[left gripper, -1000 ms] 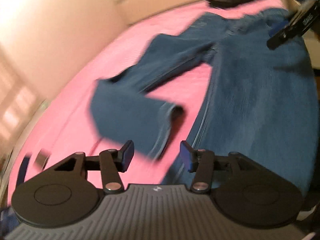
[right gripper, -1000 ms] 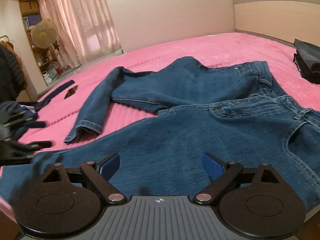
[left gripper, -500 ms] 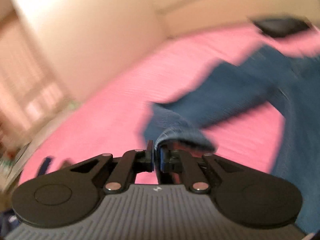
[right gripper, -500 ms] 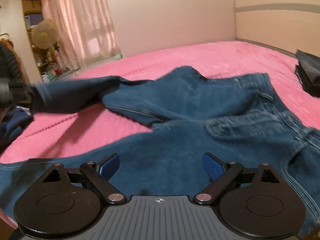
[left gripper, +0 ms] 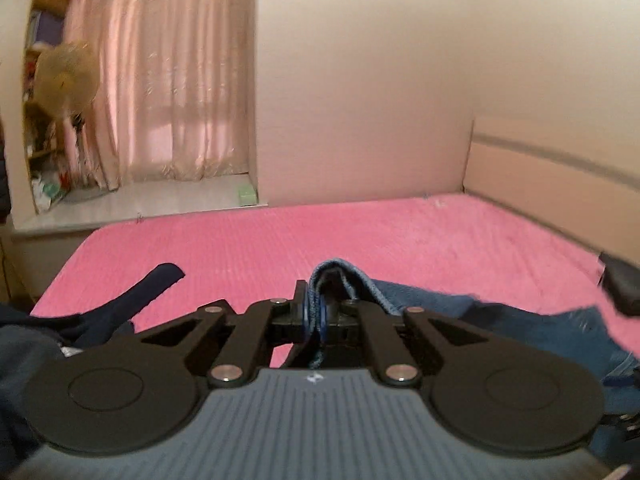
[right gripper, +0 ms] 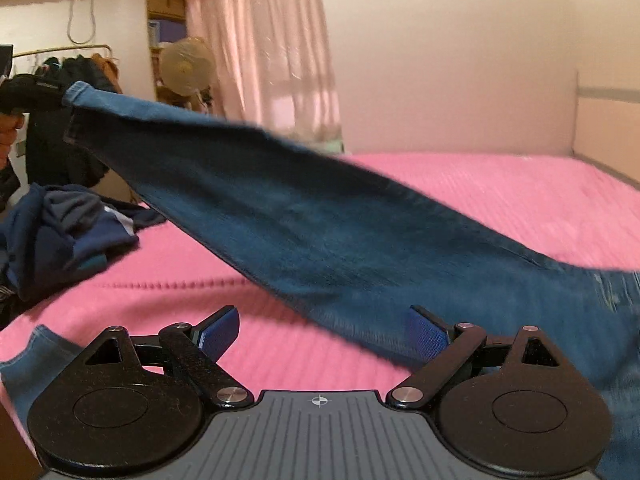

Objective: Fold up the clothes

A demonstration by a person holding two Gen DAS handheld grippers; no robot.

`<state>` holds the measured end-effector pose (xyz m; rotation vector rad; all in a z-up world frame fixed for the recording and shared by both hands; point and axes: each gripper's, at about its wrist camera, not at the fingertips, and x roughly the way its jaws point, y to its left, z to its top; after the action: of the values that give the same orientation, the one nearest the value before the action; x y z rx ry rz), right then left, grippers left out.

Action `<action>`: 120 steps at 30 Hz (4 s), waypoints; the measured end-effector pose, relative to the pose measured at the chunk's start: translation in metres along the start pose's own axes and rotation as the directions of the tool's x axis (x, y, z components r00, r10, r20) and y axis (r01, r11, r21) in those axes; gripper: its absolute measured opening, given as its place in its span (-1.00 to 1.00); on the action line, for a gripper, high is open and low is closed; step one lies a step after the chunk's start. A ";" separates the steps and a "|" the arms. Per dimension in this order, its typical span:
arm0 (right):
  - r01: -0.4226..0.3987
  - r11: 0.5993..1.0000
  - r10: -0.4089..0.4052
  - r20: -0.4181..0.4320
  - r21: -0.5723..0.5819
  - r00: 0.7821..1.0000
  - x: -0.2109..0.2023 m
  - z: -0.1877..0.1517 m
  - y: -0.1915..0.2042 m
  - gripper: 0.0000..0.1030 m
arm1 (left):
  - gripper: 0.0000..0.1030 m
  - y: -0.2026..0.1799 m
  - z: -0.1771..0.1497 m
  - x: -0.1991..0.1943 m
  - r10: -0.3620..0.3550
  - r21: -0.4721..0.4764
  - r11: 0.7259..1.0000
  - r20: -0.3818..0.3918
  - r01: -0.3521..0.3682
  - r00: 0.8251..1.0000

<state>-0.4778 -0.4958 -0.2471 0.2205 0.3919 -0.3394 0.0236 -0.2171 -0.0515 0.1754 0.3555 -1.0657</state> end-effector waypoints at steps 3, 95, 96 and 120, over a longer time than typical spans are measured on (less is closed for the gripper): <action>0.001 1.000 -0.001 -0.010 -0.012 1.000 0.011 -0.001 0.001 0.79 | -0.93 0.028 -0.005 -0.002 0.010 -0.052 0.999 -0.054 -0.012 0.998; 0.230 0.960 -0.147 -0.415 0.158 0.898 -0.013 -0.021 -0.315 0.53 | -0.41 -0.384 -0.241 0.042 -0.317 0.645 0.601 -0.351 0.473 0.881; 0.228 0.957 -0.130 -0.440 0.178 0.889 -0.005 -0.024 -0.323 0.53 | -0.41 -0.393 -0.247 0.045 -0.325 0.643 0.592 -0.361 0.486 0.874; 0.290 0.940 -0.219 -0.330 0.181 0.918 -0.047 -0.037 -0.325 -0.77 | -0.36 -0.430 -0.275 0.063 -0.354 0.617 0.588 -0.384 0.522 0.853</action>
<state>-0.6499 -0.7716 -0.3084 0.4514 0.6933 -0.6146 -0.3819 -0.3895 -0.3172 0.9577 0.1667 -1.6659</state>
